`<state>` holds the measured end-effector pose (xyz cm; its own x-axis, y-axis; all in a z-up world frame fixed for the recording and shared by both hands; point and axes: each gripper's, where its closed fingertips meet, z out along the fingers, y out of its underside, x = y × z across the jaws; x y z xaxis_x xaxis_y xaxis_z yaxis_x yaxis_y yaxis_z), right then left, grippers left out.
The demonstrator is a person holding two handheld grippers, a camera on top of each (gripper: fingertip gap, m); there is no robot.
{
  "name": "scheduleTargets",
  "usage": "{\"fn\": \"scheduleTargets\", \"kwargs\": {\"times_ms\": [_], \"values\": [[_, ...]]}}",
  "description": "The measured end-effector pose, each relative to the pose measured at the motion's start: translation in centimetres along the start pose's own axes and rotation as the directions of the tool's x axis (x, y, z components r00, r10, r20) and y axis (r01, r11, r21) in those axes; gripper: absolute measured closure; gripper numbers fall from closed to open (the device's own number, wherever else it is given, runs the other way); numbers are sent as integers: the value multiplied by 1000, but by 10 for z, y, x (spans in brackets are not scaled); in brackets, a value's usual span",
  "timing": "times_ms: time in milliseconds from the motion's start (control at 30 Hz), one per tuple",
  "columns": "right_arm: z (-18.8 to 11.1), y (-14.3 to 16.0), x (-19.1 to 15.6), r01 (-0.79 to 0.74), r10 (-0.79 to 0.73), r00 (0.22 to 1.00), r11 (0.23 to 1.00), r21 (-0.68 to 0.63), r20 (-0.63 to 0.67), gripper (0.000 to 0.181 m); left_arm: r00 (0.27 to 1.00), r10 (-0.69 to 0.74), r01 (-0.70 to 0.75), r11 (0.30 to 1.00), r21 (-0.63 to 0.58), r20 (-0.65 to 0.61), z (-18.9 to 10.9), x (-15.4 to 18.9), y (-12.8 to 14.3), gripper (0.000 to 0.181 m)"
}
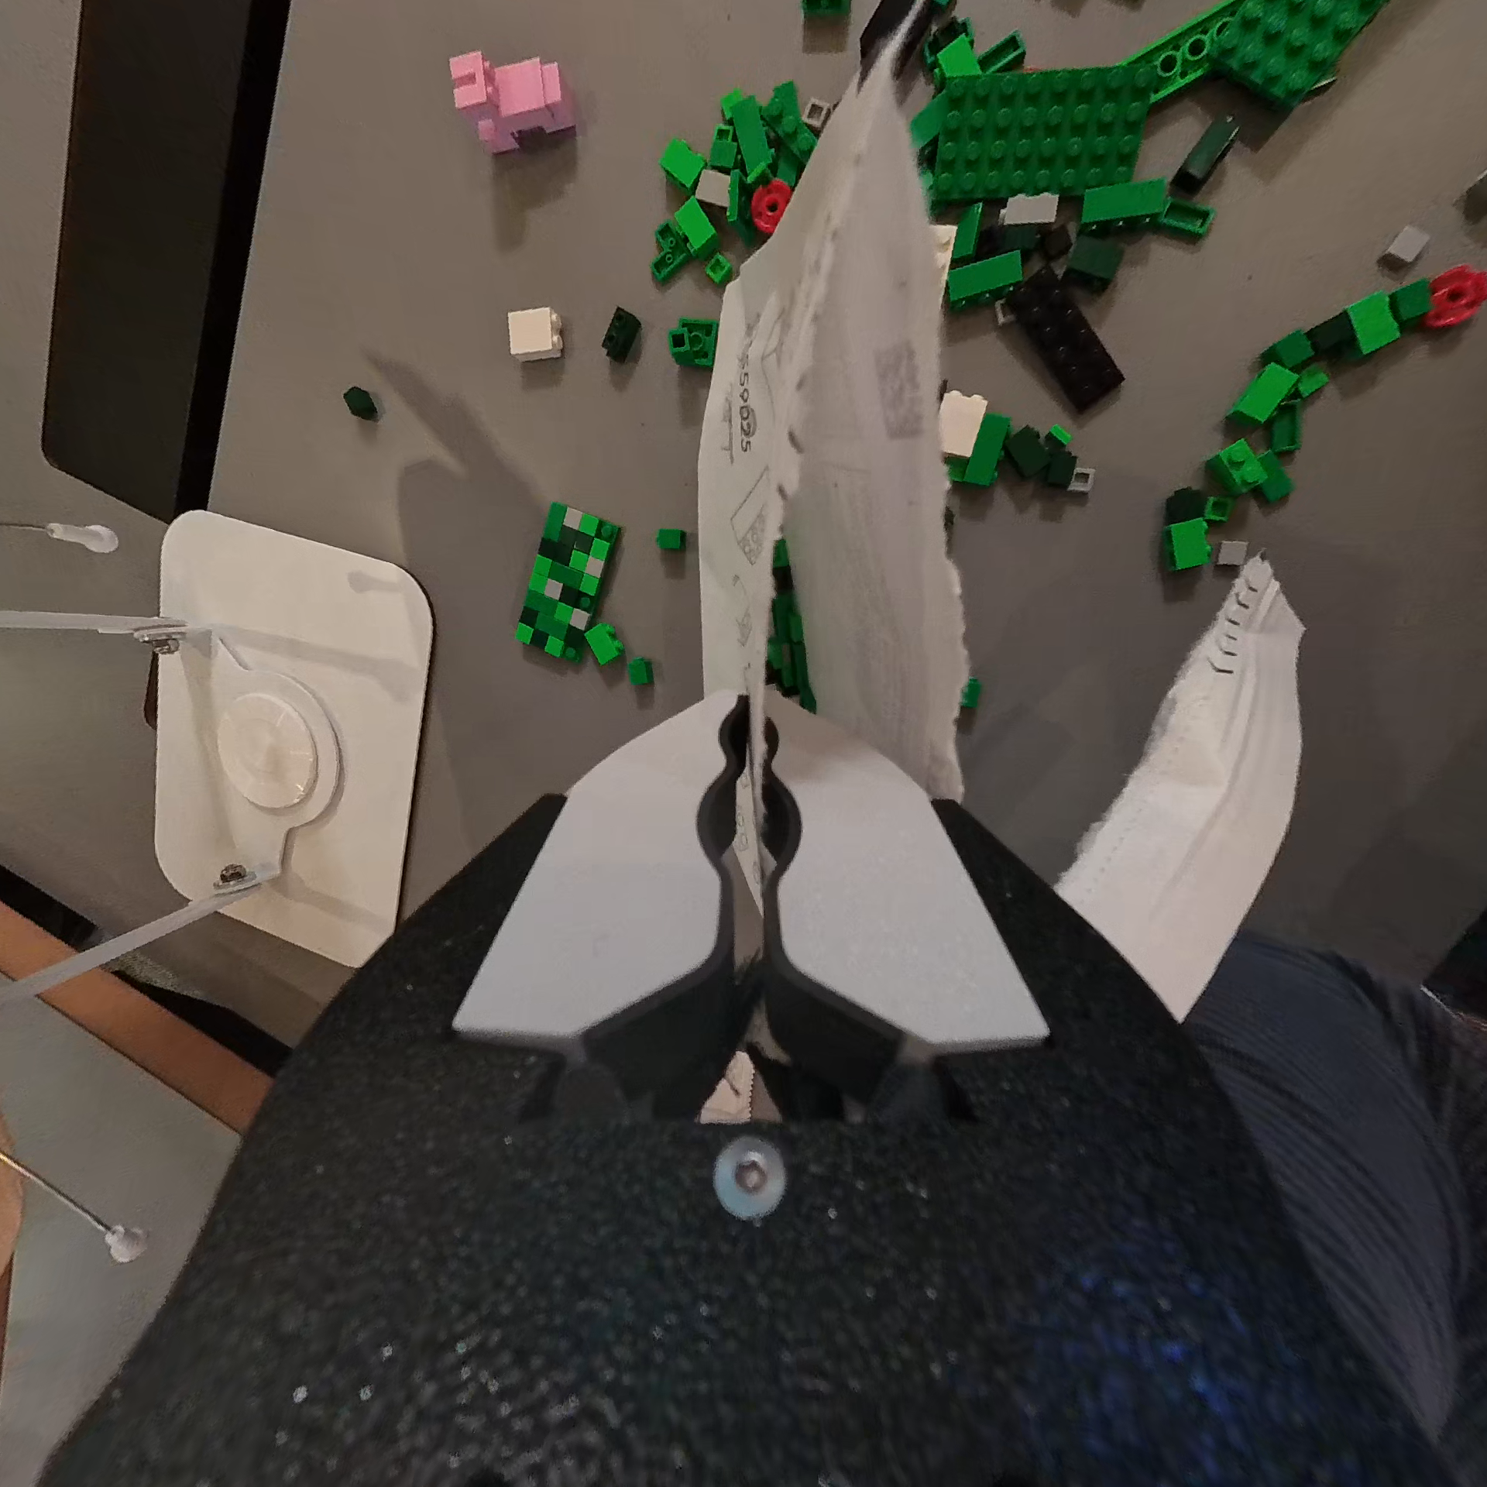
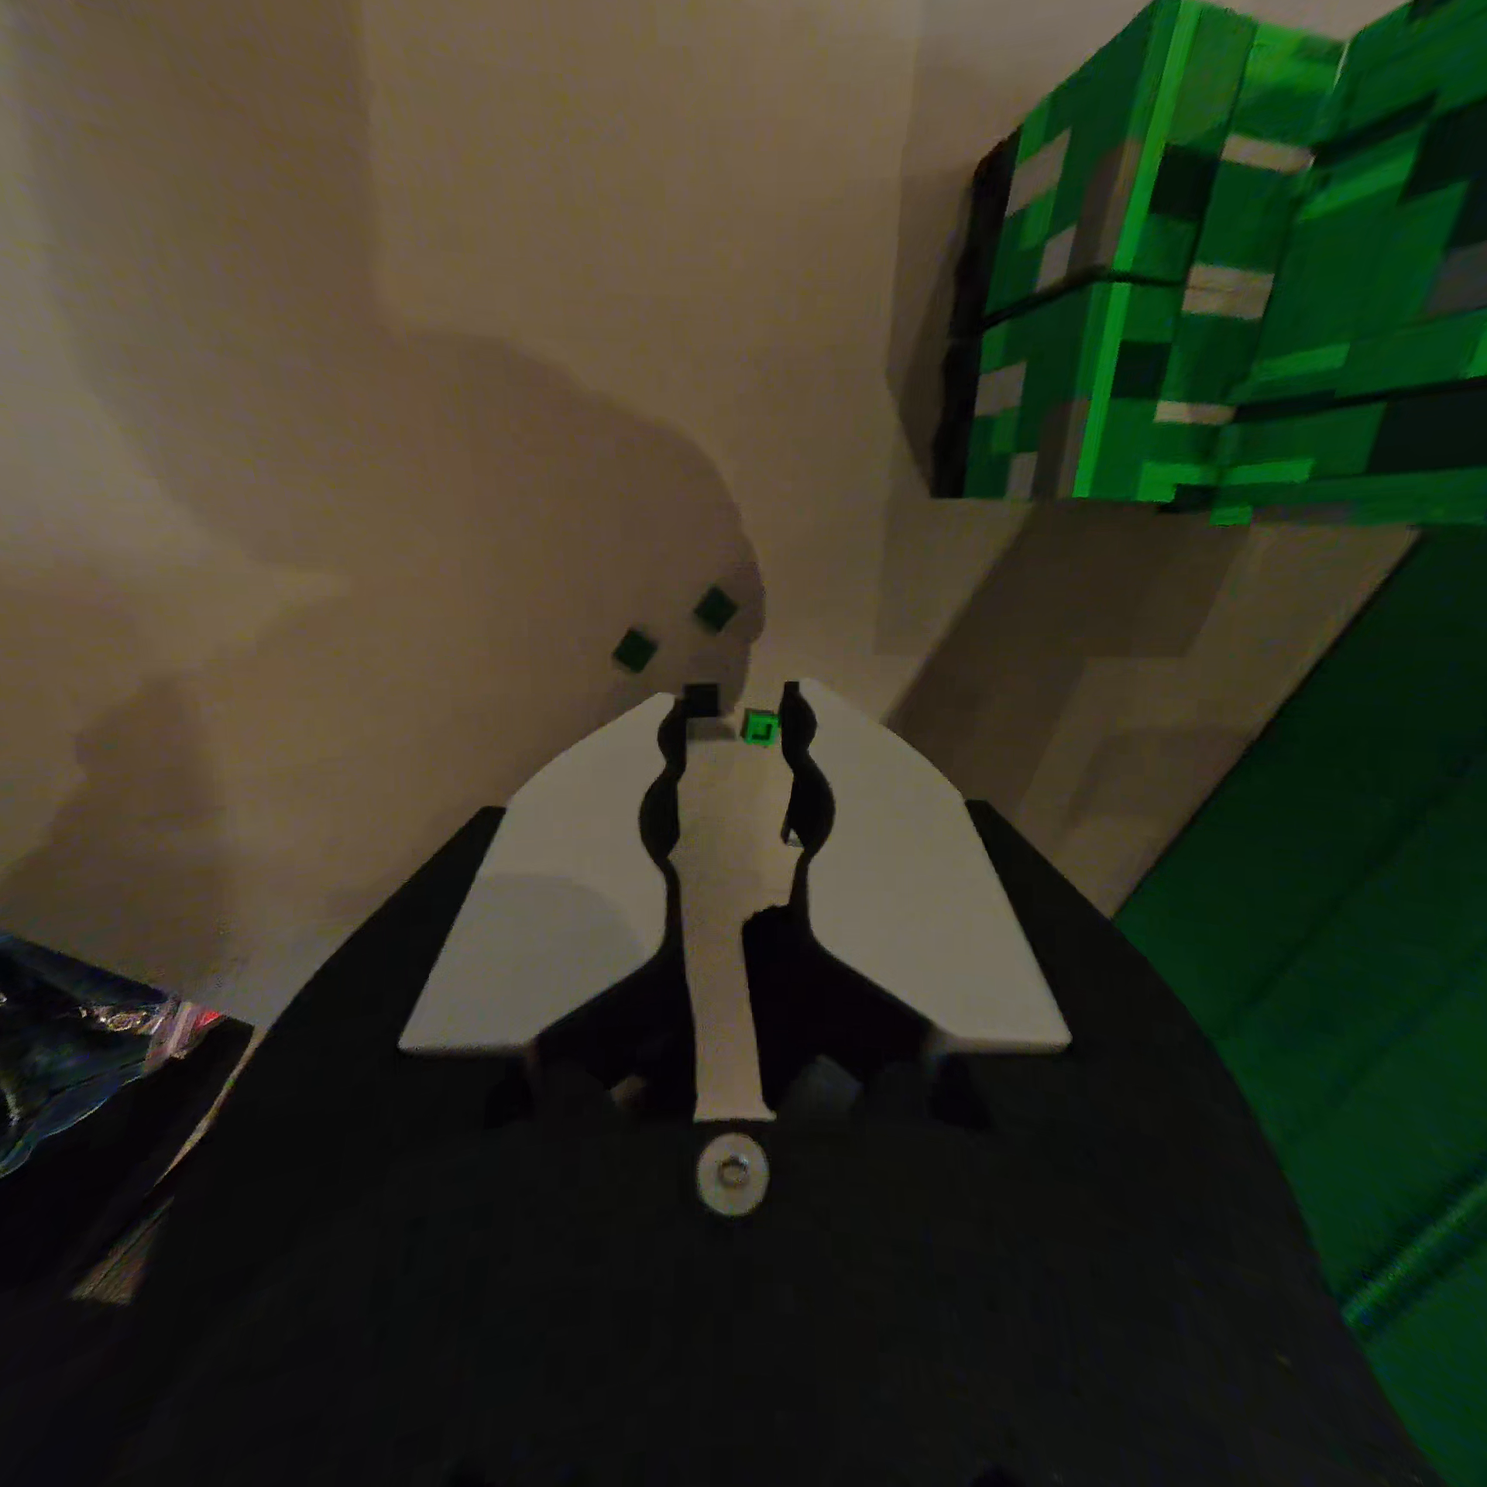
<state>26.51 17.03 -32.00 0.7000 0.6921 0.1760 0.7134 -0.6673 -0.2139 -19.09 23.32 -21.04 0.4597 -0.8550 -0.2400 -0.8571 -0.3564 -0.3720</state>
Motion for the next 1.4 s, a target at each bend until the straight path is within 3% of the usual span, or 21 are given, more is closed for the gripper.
{"fn": "scheduleTargets", "kwargs": {"times_ms": [433, 533, 633, 833, 1000, 1167, 1400], "values": [[3, 8, 7, -7, 8, 1000, 998, 60, -19, 165, 1000, -1, 1, 1000, -2, -3, 0, 0, 1, 181], [0, 5, 7, 10, -7, 1000, 995, 95, -28, 181, 1000, 3, -3, 1000, -3, -4, 0, 1, 0, 181], [-2, 0, 9, 20, -13, 998, 992, 122, -54, 168, 1000, 5, -5, 1000, -5, -6, 1, 2, 0, 181], [-3, -11, 1, 40, -36, 999, 987, 155, -29, 168, 1000, 3, -3, 1000, -9, -6, 1, 2, 0, 181], [-14, -89, -60, 113, -196, 968, 899, 424, 157, 164, 1000, -4, 4, 1000, -7, -2, 0, 0, 1, 181], [-5, -151, -128, 262, -431, 872, 810, 525, 230, 167, 1000, -10, 10, 1000, -4, -1, 0, -1, 2, 181], [0, -181, -197, 397, -630, 692, 739, 544, 351, 169, 1000, -13, 13, 1000, 5, -1, -1, -1, 3, 181]]}}
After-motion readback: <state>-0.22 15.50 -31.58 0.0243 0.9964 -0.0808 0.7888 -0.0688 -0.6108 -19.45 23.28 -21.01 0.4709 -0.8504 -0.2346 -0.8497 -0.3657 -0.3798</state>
